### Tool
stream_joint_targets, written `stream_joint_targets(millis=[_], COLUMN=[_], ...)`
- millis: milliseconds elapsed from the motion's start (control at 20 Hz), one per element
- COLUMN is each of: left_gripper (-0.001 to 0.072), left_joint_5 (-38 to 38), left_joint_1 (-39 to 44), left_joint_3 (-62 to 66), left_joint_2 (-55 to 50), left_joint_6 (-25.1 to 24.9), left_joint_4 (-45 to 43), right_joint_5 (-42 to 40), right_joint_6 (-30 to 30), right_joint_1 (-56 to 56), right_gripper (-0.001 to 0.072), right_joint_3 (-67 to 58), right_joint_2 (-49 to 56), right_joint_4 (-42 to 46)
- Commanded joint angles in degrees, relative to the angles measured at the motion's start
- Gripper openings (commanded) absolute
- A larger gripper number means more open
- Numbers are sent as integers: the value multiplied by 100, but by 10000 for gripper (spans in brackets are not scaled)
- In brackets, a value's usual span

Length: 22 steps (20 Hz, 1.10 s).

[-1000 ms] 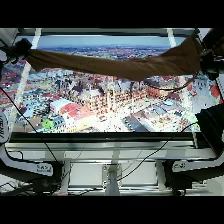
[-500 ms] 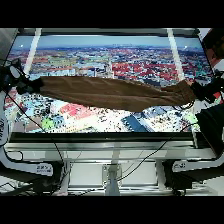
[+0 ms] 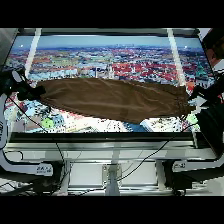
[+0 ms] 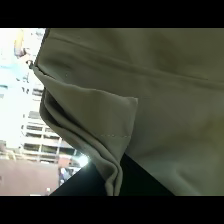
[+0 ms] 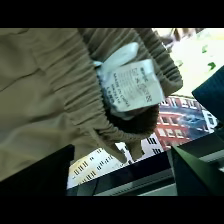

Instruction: Fold the clothes and pants, and hang the long-sleeved shirts on hangers.

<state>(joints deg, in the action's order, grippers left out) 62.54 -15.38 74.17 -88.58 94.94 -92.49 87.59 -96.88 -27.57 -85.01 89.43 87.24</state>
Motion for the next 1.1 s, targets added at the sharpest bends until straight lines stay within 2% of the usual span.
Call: stream_joint_targets(millis=[0,50,100,200,350,500,750,850,1050], left_gripper=[23,23,23,24,24,24,24,24,24], left_joint_5=[-540,-723,-920,-1303,-1735,-2031,-2288,-2291,-2288], left_joint_1=[2,4,31,122,444,846,1438,1615,1862], left_joint_3=[-9,-9,-9,-9,-9,-9,-9,-9,-9], left_joint_2=[435,573,715,966,1283,1530,1923,1996,2024], left_joint_6=[-151,-153,-153,-155,-153,-151,-129,-129,-131], left_joint_4=[-11,-9,11,13,13,13,129,184,706], right_joint_5=[162,-57,-363,-1010,-2308,-3569,-5322,-5624,-5589], right_joint_6=[52,52,59,114,647,697,605,605,603], right_joint_1=[61,142,280,704,1740,3123,5442,6129,6848], right_gripper=[276,75,35,35,34,33,30,29,28], right_joint_3=[-514,-540,-540,-540,-533,-527,-531,-721,-1731], right_joint_2=[-160,-249,-332,-393,-317,2,1152,1692,2782], right_joint_4=[-151,-341,-627,-1331,-2553,-2815,-3423,-3746,-4395])
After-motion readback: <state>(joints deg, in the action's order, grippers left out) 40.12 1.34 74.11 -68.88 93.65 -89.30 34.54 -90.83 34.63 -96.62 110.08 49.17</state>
